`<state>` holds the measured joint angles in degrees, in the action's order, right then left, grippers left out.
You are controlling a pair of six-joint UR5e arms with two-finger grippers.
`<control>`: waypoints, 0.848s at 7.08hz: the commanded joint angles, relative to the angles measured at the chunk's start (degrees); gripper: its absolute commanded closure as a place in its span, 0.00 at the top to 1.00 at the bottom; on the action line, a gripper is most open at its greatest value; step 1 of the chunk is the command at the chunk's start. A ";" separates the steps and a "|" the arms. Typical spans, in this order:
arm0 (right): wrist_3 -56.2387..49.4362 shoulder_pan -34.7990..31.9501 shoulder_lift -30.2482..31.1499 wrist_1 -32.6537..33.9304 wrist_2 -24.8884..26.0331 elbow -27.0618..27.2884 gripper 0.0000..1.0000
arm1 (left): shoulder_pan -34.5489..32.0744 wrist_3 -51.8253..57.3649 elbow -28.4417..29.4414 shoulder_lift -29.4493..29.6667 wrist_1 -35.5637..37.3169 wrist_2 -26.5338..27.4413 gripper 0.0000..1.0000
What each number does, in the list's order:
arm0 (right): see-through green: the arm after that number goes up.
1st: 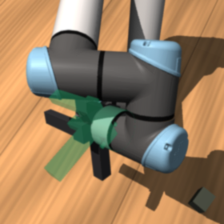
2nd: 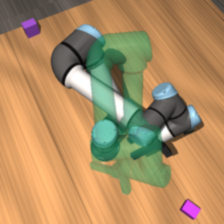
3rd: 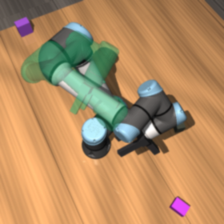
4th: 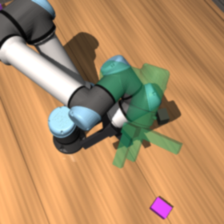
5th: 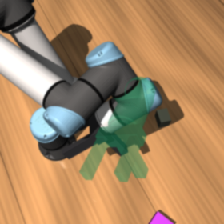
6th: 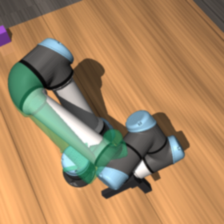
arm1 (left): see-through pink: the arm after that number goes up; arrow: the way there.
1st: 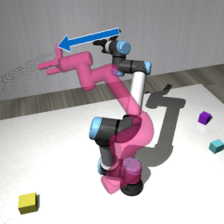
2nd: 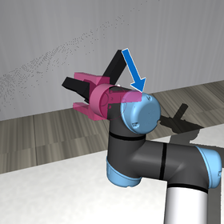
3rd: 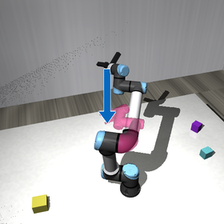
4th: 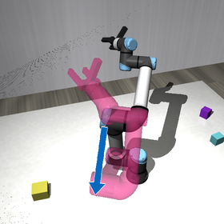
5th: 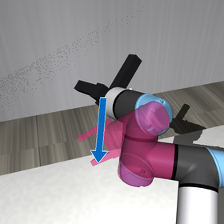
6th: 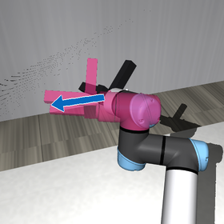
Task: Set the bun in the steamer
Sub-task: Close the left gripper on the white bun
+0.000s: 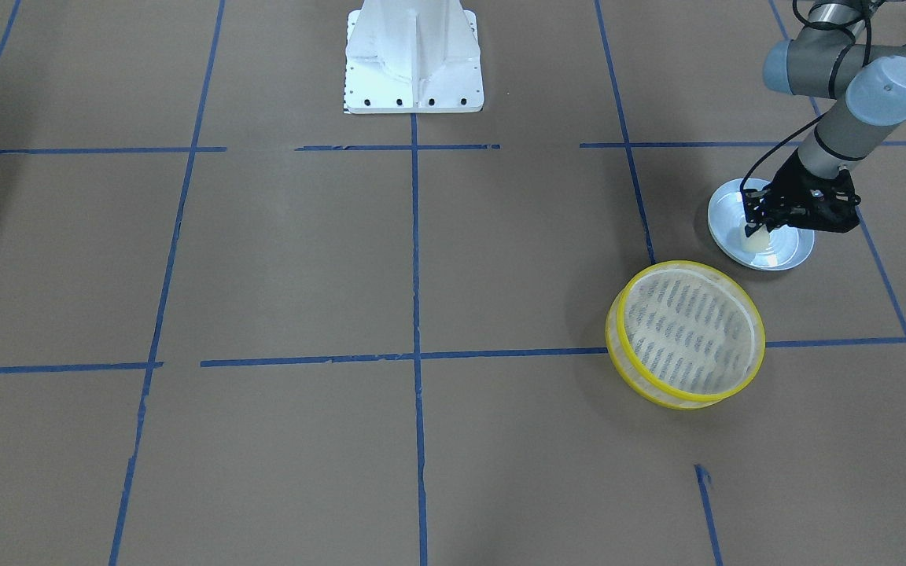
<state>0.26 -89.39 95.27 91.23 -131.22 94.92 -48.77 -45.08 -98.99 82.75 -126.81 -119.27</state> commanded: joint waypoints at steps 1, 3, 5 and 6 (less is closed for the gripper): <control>0.00 0.01 0.00 0.00 0.00 0.00 1.00 | -0.62 0.34 -4.25 -2.23 0.16 -0.09 0.24; 0.00 0.01 0.00 0.00 0.00 0.00 1.00 | -2.45 2.78 -10.75 -6.45 1.03 -0.96 0.24; 0.00 0.01 0.00 0.00 0.00 0.00 1.00 | -8.77 11.18 -17.16 -5.59 14.13 -2.28 0.24; -0.09 -0.08 0.00 0.00 0.00 0.00 1.00 | -11.58 14.98 -19.72 -1.93 23.79 -2.29 0.24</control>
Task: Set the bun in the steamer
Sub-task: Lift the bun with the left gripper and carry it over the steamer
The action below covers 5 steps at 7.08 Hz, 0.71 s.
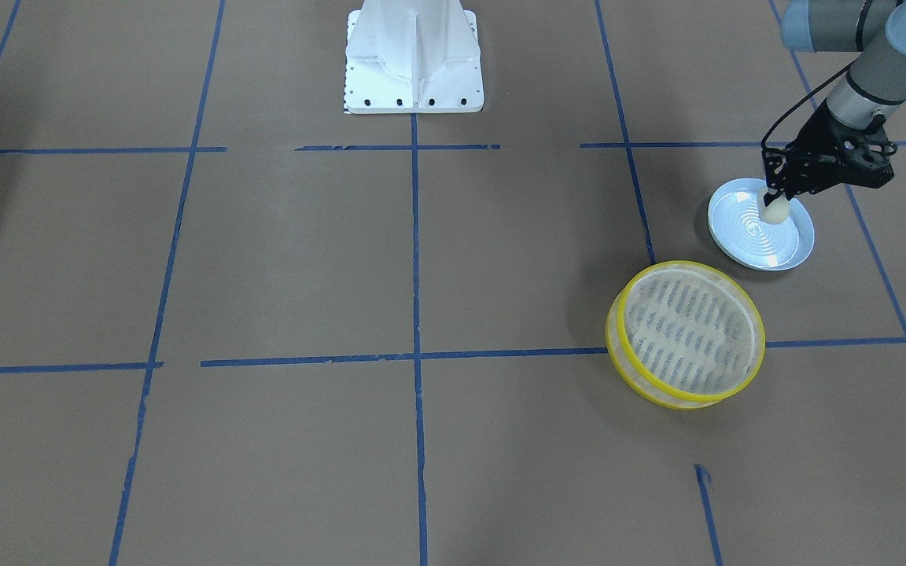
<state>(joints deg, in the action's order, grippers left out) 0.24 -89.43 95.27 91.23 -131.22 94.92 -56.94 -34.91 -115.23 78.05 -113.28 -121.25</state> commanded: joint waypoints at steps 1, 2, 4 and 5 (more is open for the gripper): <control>0.02 0.05 0.00 0.00 0.00 0.00 1.00 | -5.96 6.94 -3.68 11.43 21.15 -0.30 0.24; 0.02 -0.04 0.00 0.00 0.00 0.00 1.00 | -6.08 7.74 -3.07 18.74 30.31 -0.21 0.24; 0.02 -0.04 0.00 0.00 0.00 0.00 1.00 | -5.73 7.32 5.05 32.89 37.15 -0.56 0.24; 0.02 0.05 0.00 0.00 0.00 0.00 1.00 | -4.68 7.14 11.55 36.96 36.38 -3.17 0.24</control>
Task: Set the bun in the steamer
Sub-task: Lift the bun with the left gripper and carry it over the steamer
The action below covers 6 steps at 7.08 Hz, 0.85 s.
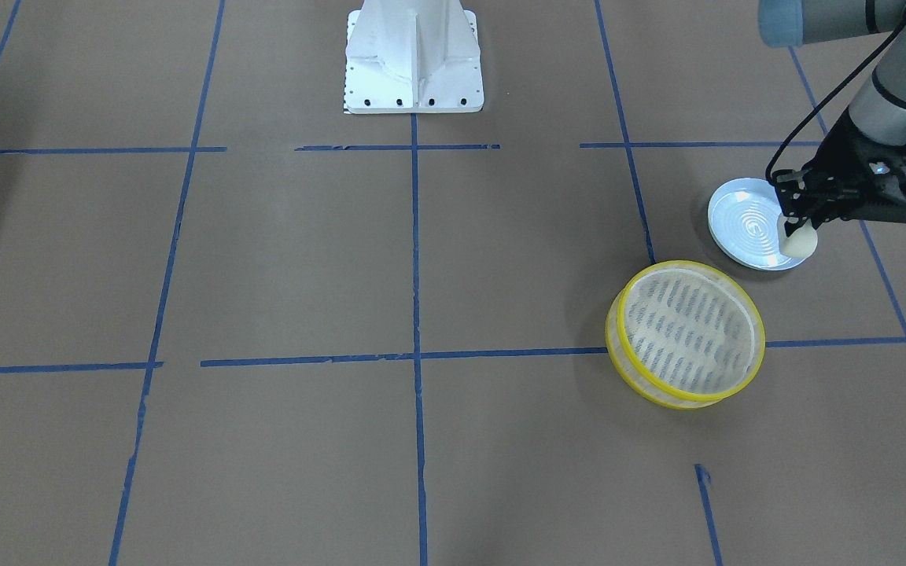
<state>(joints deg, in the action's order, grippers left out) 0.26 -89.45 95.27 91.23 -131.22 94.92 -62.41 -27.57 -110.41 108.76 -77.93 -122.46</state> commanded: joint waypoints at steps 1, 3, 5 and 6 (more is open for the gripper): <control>0.00 -0.02 0.00 0.00 0.00 0.00 1.00 | 3.67 -0.29 10.26 7.16 -2.28 -2.34 0.24; 0.00 0.06 0.00 0.00 0.00 0.00 1.00 | 4.93 -2.03 18.88 7.08 -13.17 -2.34 0.24; 0.00 -0.03 0.00 0.00 0.00 0.00 1.00 | 6.77 -3.28 22.24 6.81 -17.42 -2.34 0.24; 0.00 0.06 0.00 0.00 0.00 0.00 1.00 | 7.12 -3.71 22.25 6.99 -17.52 -2.26 0.24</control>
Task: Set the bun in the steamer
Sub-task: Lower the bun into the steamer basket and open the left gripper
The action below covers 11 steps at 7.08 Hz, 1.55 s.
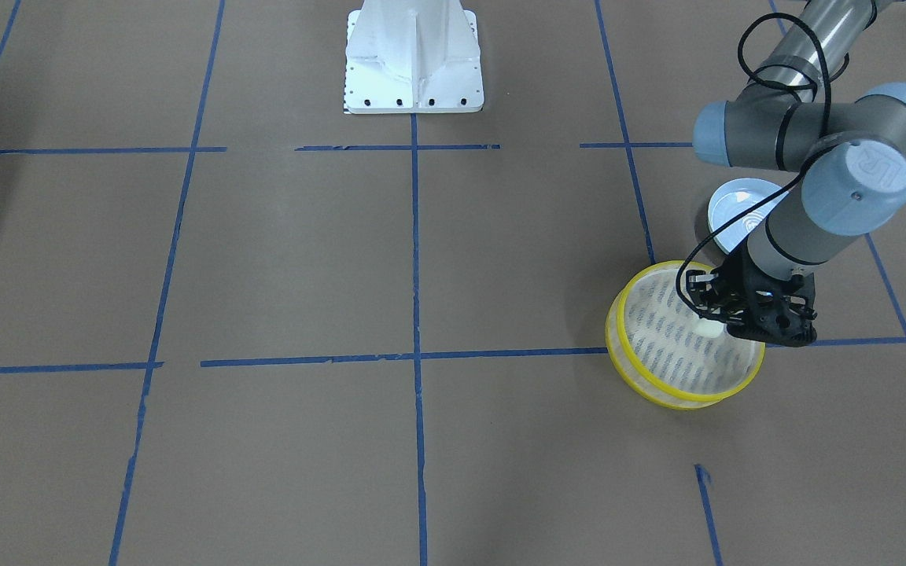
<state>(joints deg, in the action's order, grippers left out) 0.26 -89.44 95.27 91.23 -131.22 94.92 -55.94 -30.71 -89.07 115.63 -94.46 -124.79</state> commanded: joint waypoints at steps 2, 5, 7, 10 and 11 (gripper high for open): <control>0.00 0.06 0.00 0.00 0.00 0.00 1.00 | 1.97 -2.15 2.66 -0.32 -4.66 0.16 0.24; -0.09 0.06 0.00 0.00 0.00 0.00 1.00 | 3.03 -2.51 3.90 -0.41 -6.53 0.16 0.29; 0.00 -0.03 0.00 0.00 0.00 0.00 1.00 | 3.11 -2.25 4.52 -0.49 -7.84 0.16 0.99; 0.00 0.06 0.00 0.00 0.00 0.00 1.00 | 1.63 -1.81 -0.45 -1.28 -7.50 0.42 1.00; 0.00 0.06 0.00 0.00 0.00 0.00 1.00 | 0.14 -1.81 -8.15 -5.46 -7.32 0.16 1.00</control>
<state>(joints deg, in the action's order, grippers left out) 0.26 -89.42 95.27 91.23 -131.22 94.92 -54.25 -32.57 -90.04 113.60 -102.07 -124.44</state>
